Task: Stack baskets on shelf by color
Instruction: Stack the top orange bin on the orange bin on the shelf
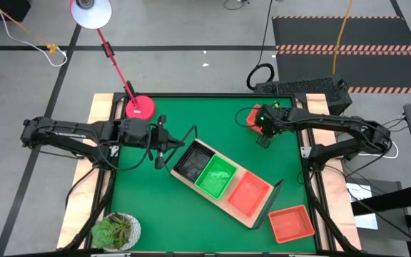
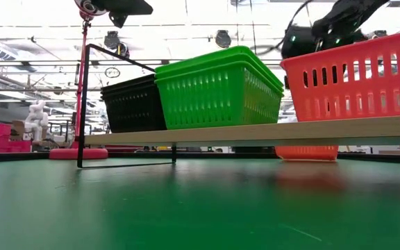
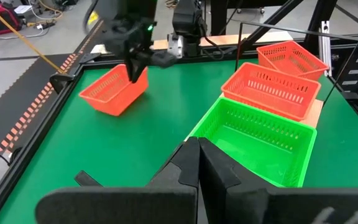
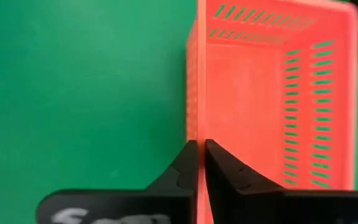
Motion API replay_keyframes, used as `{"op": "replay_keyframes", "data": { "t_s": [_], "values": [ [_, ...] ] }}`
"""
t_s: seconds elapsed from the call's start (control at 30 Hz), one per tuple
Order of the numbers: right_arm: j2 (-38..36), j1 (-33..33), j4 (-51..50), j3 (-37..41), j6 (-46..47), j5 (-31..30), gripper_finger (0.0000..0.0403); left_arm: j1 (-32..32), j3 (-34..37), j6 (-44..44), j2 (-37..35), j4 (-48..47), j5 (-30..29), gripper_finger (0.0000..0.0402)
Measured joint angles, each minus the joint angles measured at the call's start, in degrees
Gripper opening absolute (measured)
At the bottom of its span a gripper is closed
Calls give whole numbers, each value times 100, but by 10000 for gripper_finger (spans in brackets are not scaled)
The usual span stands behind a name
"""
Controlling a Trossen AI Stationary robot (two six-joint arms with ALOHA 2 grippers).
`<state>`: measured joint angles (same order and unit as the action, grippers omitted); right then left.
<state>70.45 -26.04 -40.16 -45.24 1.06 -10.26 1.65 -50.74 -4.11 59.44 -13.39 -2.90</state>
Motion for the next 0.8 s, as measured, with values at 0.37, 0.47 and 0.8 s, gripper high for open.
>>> {"op": "replay_keyframes", "data": {
  "t_s": [0.37,0.47,0.8],
  "values": [
    [-1220,2116,-1059,-681,136,-239,0,10,2,163,0,15,0,1],
    [-1276,2855,-1329,-1052,419,-567,0,55,2,174,0,29,0,1],
    [-966,4740,-1388,-2068,271,-1495,0,229,2,166,1,289,-2,1]
  ]
}}
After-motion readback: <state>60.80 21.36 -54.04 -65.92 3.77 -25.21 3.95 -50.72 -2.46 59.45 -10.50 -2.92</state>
